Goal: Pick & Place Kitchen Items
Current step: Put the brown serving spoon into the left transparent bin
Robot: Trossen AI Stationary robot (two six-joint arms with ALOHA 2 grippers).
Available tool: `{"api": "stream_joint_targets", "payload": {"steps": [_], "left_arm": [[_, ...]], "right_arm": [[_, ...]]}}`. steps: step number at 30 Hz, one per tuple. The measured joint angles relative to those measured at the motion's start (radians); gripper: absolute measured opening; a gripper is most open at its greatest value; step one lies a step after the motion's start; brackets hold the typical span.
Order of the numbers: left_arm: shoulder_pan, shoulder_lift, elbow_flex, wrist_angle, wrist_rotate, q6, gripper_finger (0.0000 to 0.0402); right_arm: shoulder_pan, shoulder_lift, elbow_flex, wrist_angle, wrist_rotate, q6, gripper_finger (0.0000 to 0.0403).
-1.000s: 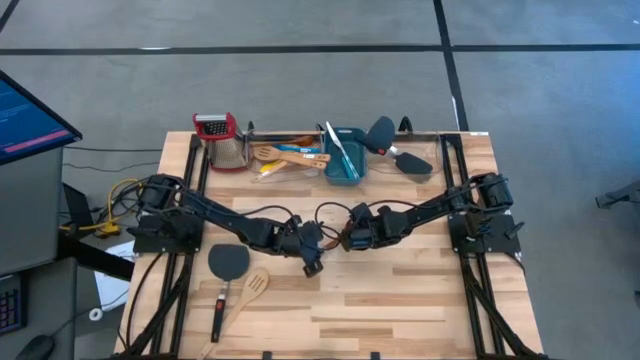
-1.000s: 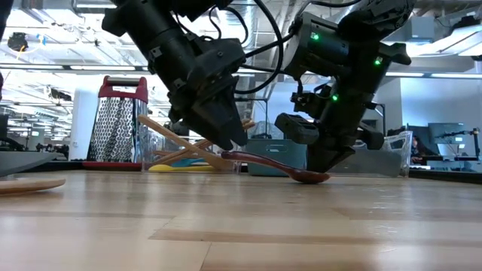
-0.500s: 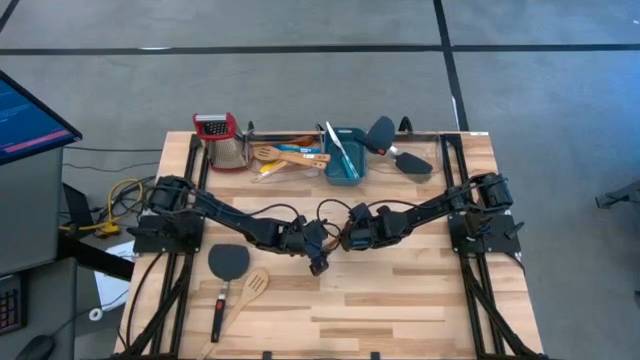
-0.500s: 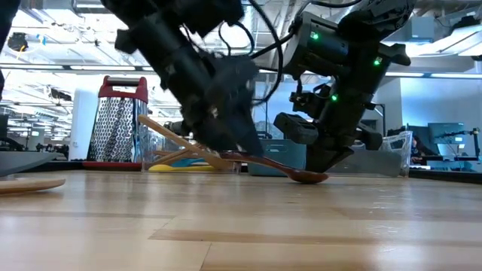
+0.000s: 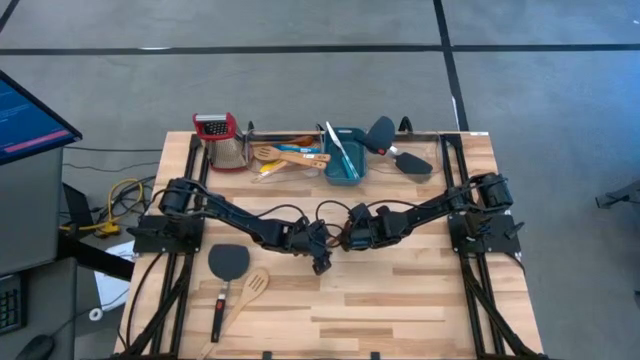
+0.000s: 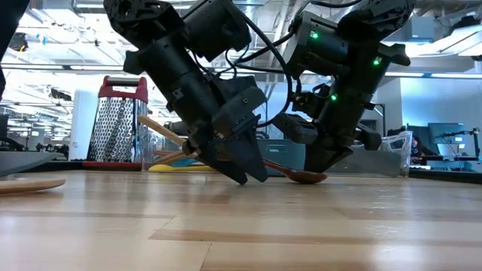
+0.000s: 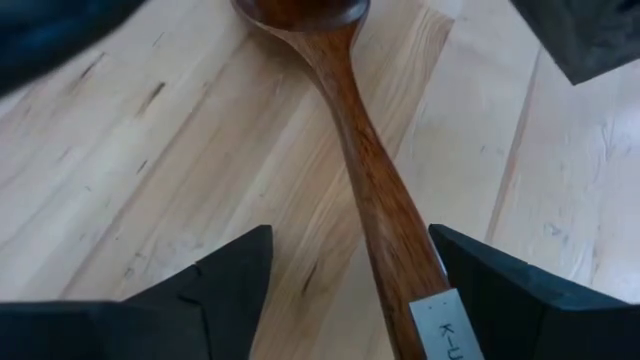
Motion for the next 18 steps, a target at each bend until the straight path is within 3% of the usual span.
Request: {"api": "stream_joint_targets", "payload": {"steps": [18], "left_arm": [[-0.006,0.000,-0.001,0.036,0.009,0.000,0.0189]], "right_arm": [[0.000,0.000,0.000,-0.002,0.000,0.000,0.0000]]}}
